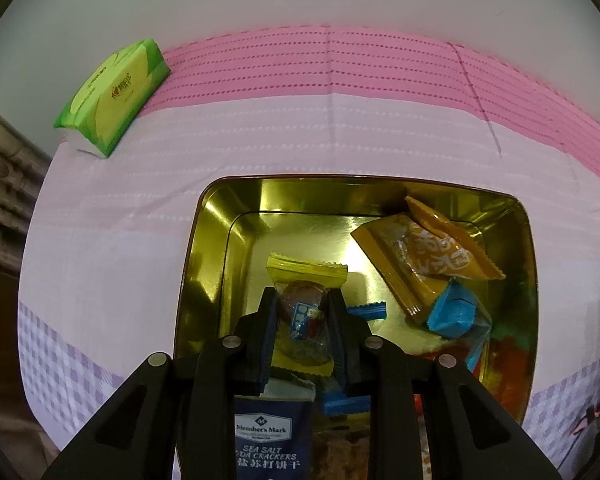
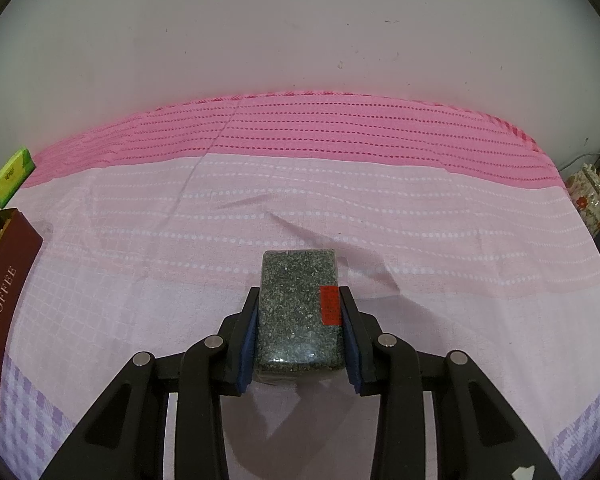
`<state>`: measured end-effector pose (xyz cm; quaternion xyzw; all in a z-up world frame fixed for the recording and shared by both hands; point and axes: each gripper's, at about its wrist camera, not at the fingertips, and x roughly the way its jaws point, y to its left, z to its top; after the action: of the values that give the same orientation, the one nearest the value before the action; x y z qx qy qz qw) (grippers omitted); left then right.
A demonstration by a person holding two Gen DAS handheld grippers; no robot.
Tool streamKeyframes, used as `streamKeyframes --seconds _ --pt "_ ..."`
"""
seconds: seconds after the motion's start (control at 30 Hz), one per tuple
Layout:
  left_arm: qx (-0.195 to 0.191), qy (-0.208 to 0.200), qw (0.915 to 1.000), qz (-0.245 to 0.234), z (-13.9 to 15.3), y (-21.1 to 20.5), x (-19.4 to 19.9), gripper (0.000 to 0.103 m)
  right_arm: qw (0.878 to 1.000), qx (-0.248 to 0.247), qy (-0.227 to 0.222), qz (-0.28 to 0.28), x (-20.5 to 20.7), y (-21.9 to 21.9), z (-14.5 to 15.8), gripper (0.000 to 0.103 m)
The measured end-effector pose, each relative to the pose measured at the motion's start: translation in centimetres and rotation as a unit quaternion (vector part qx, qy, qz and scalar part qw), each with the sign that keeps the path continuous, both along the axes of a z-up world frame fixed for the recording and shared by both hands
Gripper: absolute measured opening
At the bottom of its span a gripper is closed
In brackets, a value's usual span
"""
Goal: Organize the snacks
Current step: 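Carry the yellow candy over the tin and release it with the left gripper, then carry the grey cake pack into the tin and open the right gripper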
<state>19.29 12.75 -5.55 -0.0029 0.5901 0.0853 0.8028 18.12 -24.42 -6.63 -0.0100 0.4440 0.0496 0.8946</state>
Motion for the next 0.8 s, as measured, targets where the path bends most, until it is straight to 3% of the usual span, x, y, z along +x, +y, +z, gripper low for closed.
streamKeyframes --seconds 0.3,0.53,0.7,0.8 --pt "-0.015 0.004 0.9999 0.002 -0.5 0.8 -0.2 0.027 1.0 -0.004 0.008 -0.01 -0.3 0.3 0.1 0.033" --pt "-0.012 -0.027 0.9994 -0.015 1.3 0.9 -1.5 0.028 1.0 0.011 0.01 -0.018 -1.5 0.8 1.4 0.033" --pt "-0.009 -0.072 0.9973 -0.014 3.9 1.1 -3.6 0.056 0.999 0.038 -0.001 0.005 -2.9 3.0 3.7 0.033" --pt "-0.003 -0.096 0.9953 -0.013 5.3 1.3 -5.1 0.06 0.998 0.055 -0.002 0.034 -3.8 5.6 5.1 0.033"
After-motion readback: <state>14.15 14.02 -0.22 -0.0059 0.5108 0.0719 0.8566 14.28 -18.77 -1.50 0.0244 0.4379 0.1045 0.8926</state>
